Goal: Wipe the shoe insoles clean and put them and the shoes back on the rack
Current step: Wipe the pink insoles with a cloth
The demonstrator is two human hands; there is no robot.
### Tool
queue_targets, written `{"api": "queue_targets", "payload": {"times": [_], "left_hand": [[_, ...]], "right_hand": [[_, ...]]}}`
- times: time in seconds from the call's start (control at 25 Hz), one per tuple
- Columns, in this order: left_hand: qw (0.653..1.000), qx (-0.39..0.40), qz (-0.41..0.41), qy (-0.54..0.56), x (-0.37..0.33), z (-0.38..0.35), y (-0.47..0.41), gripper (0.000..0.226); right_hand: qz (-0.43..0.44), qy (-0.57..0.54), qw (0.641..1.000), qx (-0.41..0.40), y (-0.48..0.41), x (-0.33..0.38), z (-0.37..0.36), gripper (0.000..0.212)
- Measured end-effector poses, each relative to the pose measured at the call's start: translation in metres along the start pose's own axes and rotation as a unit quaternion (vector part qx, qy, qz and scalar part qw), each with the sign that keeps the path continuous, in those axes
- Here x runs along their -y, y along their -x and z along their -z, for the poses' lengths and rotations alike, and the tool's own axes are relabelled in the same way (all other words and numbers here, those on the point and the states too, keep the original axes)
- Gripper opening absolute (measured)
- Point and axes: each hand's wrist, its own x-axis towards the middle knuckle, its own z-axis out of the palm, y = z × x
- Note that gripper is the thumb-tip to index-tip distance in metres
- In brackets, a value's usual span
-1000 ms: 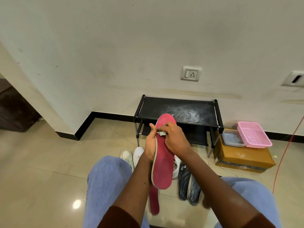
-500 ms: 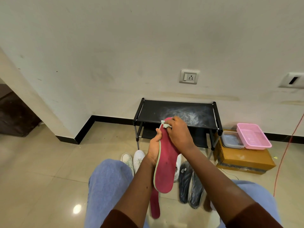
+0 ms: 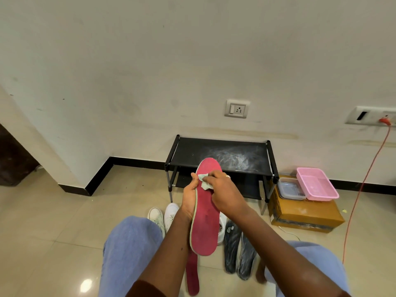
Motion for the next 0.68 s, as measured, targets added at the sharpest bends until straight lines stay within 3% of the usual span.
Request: {"api": "queue_targets", "payload": {"times": [0.12,0.24,0.48,0.68], "left_hand": [[1.000,0.009,-0.003,0.001,-0.002,0.001,-0.001,0.066],[1.000,0.021,0.004,-0.011,-0.002,-0.002,0.002,0.065],[0.999,0.025,0.028,0.012,0.001,-0.011,0.004,0.055],[1.000,0.014,0.022,-0.014,-0.005,-0.009,0.006,0.054]], "right_hand": [[0.004,0.013,0.999,0.034,0.005,0.000,0.005,0.033],[-0.009,0.013,1.000,0.019,0.004,-0.002,0.007,0.022],[-0.022,0.047,0.994,-0.101,-0.016,-0.016,0.008,0.022],[-0.026,0.085,0.984,-0.156,-0.037,-0.013,0.013,0.023]]}}
